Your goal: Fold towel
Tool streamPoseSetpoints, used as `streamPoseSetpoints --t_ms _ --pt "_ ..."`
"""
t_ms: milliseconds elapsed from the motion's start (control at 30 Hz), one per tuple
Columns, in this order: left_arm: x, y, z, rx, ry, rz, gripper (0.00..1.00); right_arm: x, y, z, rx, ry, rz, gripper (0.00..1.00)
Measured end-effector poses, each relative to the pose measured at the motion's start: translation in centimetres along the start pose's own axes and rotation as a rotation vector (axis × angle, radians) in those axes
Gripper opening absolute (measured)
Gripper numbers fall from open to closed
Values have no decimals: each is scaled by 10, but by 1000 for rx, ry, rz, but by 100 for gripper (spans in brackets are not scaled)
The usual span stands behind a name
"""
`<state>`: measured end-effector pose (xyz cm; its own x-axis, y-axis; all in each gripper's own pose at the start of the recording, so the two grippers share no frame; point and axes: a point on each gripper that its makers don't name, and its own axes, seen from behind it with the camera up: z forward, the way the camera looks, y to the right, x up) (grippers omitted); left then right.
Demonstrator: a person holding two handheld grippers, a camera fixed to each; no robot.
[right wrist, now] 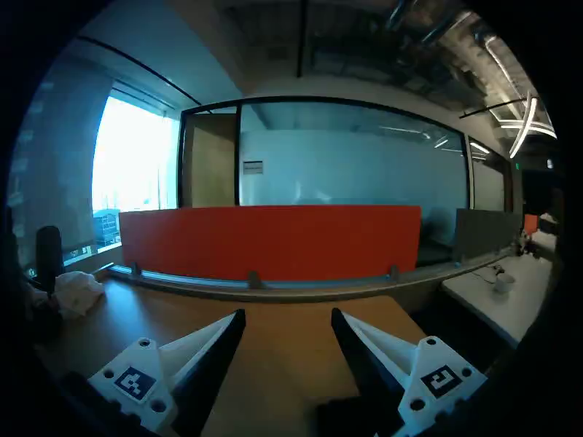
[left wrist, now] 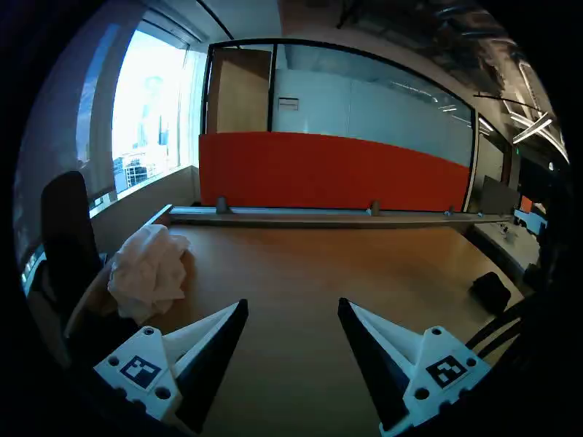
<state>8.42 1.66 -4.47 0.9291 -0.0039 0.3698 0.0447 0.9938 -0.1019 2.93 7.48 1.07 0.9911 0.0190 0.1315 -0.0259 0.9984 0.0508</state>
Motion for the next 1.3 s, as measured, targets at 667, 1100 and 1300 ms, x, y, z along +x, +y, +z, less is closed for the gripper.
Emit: streamPoseSetpoints --t_ms 667,1100,1300 --pt "78 -18 14 38 199 28 92 25 -70 9 18 63 38 99" --pt "90 -18 10 47 261 14 92 26 -71 7 7 61 48 99" --pt "86 -18 10 51 265 1 92 26 -76 7 12 60 39 99"
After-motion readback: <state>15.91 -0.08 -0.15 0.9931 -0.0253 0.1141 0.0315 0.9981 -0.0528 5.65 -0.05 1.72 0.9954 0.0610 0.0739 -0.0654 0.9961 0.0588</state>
